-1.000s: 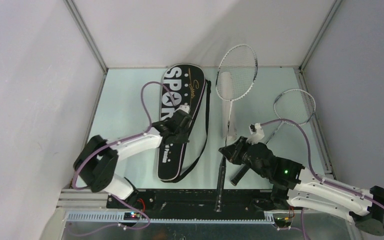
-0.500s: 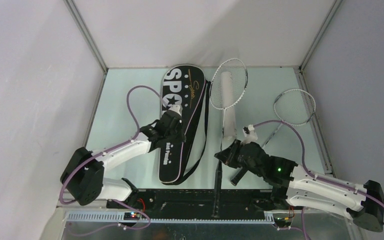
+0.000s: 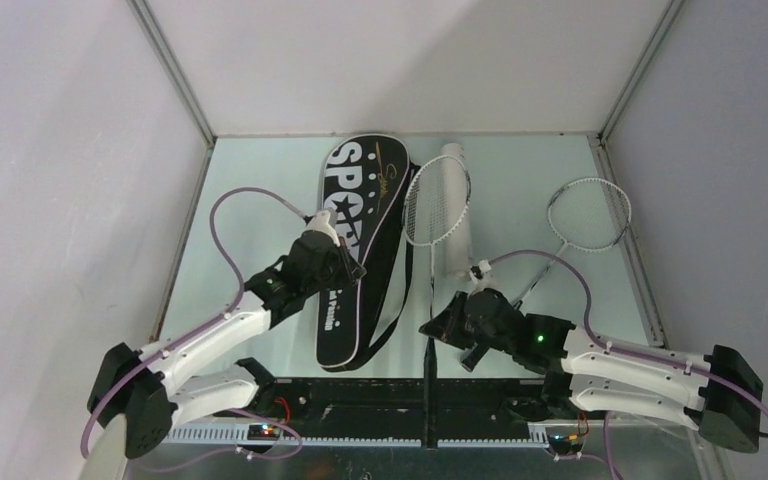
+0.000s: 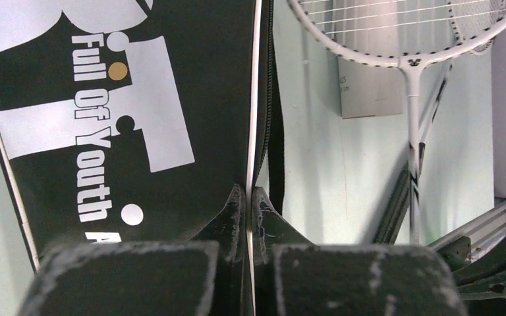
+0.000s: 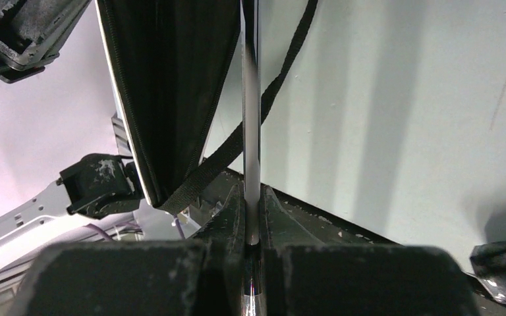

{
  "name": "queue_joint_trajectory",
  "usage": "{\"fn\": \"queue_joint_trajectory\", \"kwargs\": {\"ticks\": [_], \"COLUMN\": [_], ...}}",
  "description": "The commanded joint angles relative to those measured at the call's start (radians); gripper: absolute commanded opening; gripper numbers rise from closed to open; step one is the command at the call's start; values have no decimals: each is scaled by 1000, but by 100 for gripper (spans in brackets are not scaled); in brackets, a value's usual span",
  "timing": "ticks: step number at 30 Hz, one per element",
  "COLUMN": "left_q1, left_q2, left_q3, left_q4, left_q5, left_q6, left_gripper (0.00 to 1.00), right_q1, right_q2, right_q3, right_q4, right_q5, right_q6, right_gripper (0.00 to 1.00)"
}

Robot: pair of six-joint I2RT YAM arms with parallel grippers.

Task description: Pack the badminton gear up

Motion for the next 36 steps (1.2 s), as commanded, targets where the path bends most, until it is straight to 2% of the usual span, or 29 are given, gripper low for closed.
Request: {"fn": "queue_joint_trajectory", "kwargs": {"ticks": [1,8,22,29,36], "left_q1": [3,4,4,3,3], "left_q2": [-46,-70,-90,-64,-105], "left_q3": [-8,-27,-77,-50,-92], "left_q4": [69,91,145,105,113], "left_q5": [-1,15,64,139,188], "left_q6": [-40,-45,53,102,94], "left_gripper": [0,0,0,0,0], "right_q1": [5,24,48,29,-33], "right_q2": [23,55,33,105,223], "right_q3": [8,8,-19,-2,7], "right_q4": [114,160,223,333,467], "right_q5": [-52,-129,-334,-383,-428], "right_q6": [13,6,-9,-35,-60], "right_gripper": [0,0,0,0,0]}}
